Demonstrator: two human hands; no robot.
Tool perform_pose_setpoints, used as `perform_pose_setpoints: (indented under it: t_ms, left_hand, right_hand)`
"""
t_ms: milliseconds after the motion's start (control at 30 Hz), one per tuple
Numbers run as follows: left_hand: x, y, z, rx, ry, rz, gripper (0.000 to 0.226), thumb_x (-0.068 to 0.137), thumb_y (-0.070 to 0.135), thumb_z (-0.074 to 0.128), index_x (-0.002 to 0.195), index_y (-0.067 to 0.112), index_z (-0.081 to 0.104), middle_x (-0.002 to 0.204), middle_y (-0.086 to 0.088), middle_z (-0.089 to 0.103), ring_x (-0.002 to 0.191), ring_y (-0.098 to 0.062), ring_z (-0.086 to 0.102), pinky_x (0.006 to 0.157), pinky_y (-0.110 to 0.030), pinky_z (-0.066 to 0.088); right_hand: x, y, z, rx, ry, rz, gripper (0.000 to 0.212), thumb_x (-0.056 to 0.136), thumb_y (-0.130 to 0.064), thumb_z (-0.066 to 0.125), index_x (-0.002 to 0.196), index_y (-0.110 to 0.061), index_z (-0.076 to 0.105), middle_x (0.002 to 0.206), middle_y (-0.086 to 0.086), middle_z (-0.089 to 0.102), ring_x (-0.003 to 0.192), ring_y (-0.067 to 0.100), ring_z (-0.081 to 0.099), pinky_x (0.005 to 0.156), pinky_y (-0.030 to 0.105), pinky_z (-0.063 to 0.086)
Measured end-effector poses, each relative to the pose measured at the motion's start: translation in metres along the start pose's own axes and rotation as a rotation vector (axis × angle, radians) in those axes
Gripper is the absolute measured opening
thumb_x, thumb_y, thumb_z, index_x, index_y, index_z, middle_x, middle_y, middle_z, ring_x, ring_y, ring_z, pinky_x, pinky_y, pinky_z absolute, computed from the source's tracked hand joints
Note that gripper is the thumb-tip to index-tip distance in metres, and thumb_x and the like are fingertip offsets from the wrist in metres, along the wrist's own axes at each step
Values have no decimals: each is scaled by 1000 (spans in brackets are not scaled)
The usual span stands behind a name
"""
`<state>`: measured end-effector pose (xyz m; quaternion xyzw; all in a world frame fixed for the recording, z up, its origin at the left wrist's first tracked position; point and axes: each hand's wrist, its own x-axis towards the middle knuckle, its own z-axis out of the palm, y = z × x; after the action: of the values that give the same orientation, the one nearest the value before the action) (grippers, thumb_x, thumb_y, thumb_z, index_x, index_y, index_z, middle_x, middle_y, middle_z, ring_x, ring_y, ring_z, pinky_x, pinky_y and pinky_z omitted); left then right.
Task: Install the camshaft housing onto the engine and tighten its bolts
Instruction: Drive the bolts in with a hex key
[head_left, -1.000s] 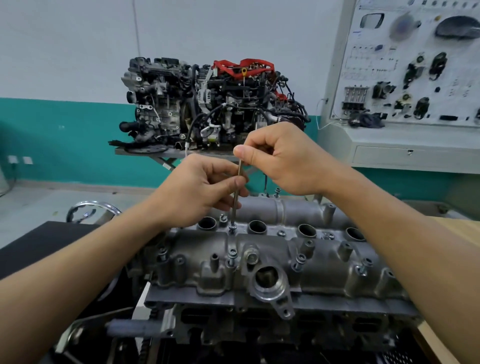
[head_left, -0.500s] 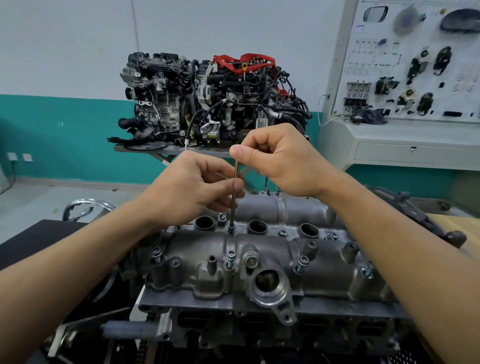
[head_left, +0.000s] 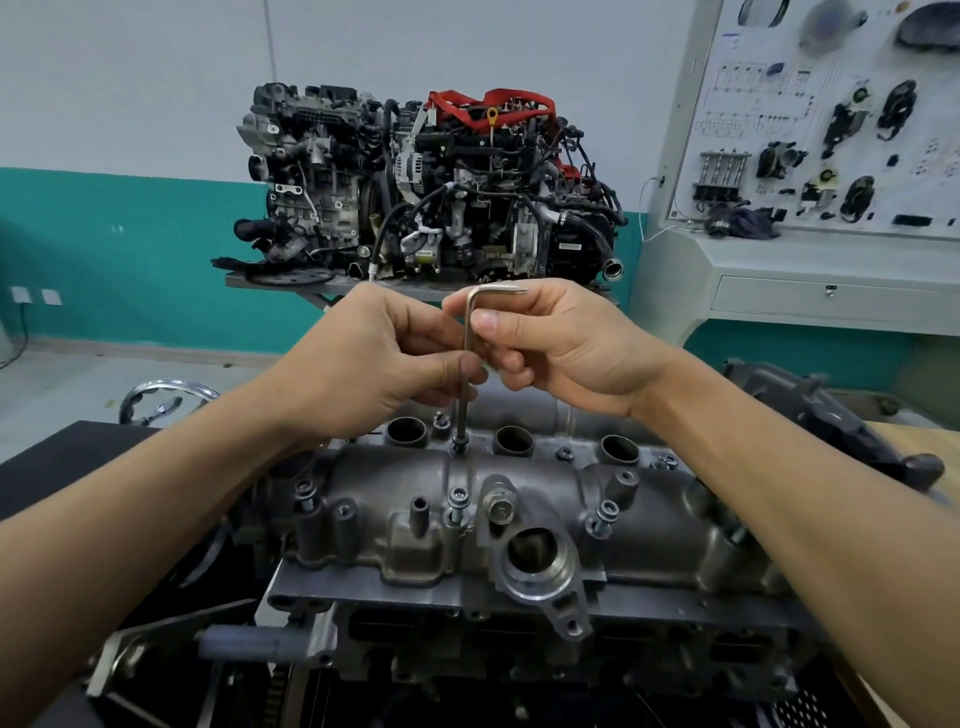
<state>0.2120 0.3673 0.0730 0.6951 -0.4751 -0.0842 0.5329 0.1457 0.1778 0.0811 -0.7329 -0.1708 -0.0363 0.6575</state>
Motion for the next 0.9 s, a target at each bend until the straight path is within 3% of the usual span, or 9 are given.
perform_pose_setpoints:
  t_ms: [100, 200, 300, 400, 533, 667, 733, 800, 900]
  left_hand:
    - [0, 1, 0, 108, -2, -18, 12, 82, 16, 79, 94, 20, 81, 85, -3, 79, 84, -23, 76, 80, -37, 62]
    - [1, 2, 1, 146, 12, -75, 6, 79, 19, 84, 83, 15, 81, 75, -9, 77, 66, -13, 68, 68, -31, 62]
    - [2, 1, 1, 195, 30, -111, 11, 77, 19, 85, 76, 11, 79, 68, -9, 75, 60, -14, 69, 65, -30, 60]
    - [3, 0, 1, 211, 22, -97, 7, 82, 17, 82, 79, 11, 79, 70, -7, 76, 61, -12, 70, 62, -26, 60]
    - [3, -3, 0, 252, -51, -53, 10, 91, 13, 72, 86, 16, 80, 80, -5, 78, 73, -25, 73, 73, -37, 61]
    - [5, -4, 0, 292, -115, -61, 14, 94, 16, 68, 93, 23, 79, 85, 10, 78, 77, -4, 72, 73, -20, 56]
    - [6, -5, 1, 322, -126, -82, 8, 90, 23, 72, 90, 25, 80, 81, 9, 77, 70, -5, 67, 71, -24, 55]
    - [5, -3, 0, 281, -87, -82, 5, 83, 30, 79, 83, 26, 80, 70, 5, 73, 57, -5, 55, 56, -20, 48]
    - [5, -3, -1, 210, -25, -68, 4, 77, 27, 84, 77, 24, 81, 65, 2, 74, 52, -2, 54, 50, -12, 43]
  right_hand:
    - [0, 1, 1, -30, 37, -17, 14, 86, -15, 68, 91, -22, 79, 66, -8, 57, 61, 8, 40, 52, 18, 33]
    - [-1, 2, 3, -7, 88, -58, 11, 74, -17, 76, 85, -16, 76, 68, -8, 64, 61, 8, 44, 50, 16, 33]
    - [0, 4, 3, 28, 173, -73, 13, 65, -14, 80, 70, -18, 69, 71, -4, 62, 57, 6, 46, 47, 18, 29]
    - [-2, 6, 3, -19, 140, -54, 17, 72, -15, 77, 83, -15, 64, 69, -7, 57, 56, 7, 41, 48, 20, 26]
    - [-4, 6, 1, -55, 38, 1, 12, 90, -18, 66, 97, -19, 75, 64, -8, 54, 58, 8, 42, 50, 18, 32]
    - [-5, 7, 0, -128, 58, 4, 18, 94, -15, 61, 98, -21, 77, 63, -7, 51, 58, 7, 40, 51, 17, 32]
    - [-5, 7, 1, -189, 97, -21, 13, 90, -17, 68, 92, -21, 80, 64, -3, 52, 58, 7, 41, 51, 17, 34]
    - [-4, 7, 3, -215, 127, -44, 2, 79, -21, 77, 79, -22, 79, 66, 0, 57, 56, 6, 44, 50, 16, 35]
    - [-3, 9, 3, -215, 163, -56, 17, 74, -17, 81, 69, -12, 65, 67, 5, 54, 53, 9, 39, 47, 19, 29]
